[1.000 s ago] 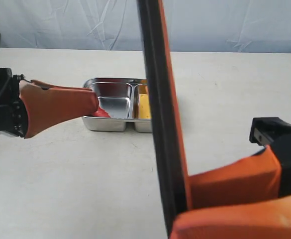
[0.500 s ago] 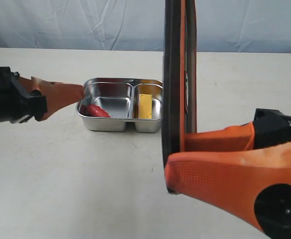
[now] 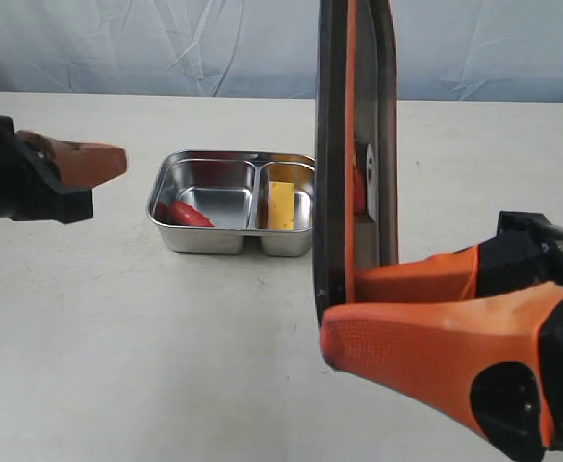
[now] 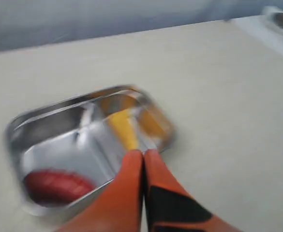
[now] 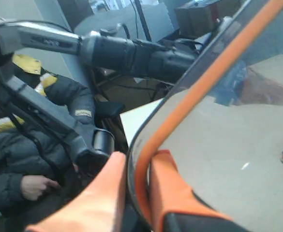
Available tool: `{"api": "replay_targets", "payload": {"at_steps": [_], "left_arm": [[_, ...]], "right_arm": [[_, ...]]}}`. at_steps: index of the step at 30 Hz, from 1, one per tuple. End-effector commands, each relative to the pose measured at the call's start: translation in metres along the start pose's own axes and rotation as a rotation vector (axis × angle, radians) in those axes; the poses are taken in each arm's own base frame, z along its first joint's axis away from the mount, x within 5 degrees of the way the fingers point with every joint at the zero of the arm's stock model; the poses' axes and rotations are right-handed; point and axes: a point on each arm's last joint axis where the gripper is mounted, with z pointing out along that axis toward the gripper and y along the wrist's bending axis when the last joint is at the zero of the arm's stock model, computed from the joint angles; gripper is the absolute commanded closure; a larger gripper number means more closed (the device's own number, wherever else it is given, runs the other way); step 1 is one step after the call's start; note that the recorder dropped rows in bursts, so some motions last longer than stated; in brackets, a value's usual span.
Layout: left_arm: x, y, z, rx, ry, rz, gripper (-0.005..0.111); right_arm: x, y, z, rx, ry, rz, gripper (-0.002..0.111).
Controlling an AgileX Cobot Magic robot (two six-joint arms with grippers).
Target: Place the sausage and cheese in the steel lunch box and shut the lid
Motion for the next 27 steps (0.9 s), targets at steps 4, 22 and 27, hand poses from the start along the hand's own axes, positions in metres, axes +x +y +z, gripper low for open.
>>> {"api": "replay_targets", "payload": {"at_steps": [4, 22, 27], "left_arm": [[-0.032, -0.051, -0.006, 0.458, -0.203, 0.371, 0.106], [-0.013, -0.06, 0.021, 0.566, -0.001, -0.025, 0.057], [-0.011, -0.074, 0.021, 0.641, 0.002, 0.013, 0.057]], "right_arm": [[0.028, -0.021, -0.002, 0.189, 0.309, -0.06, 0.109], [-0.023, -0.042, -0.013, 0.484, -0.243, 0.358, 0.109], [-0.026, -0.04, -0.014, 0.468, -0.273, 0.353, 0.109]]}}
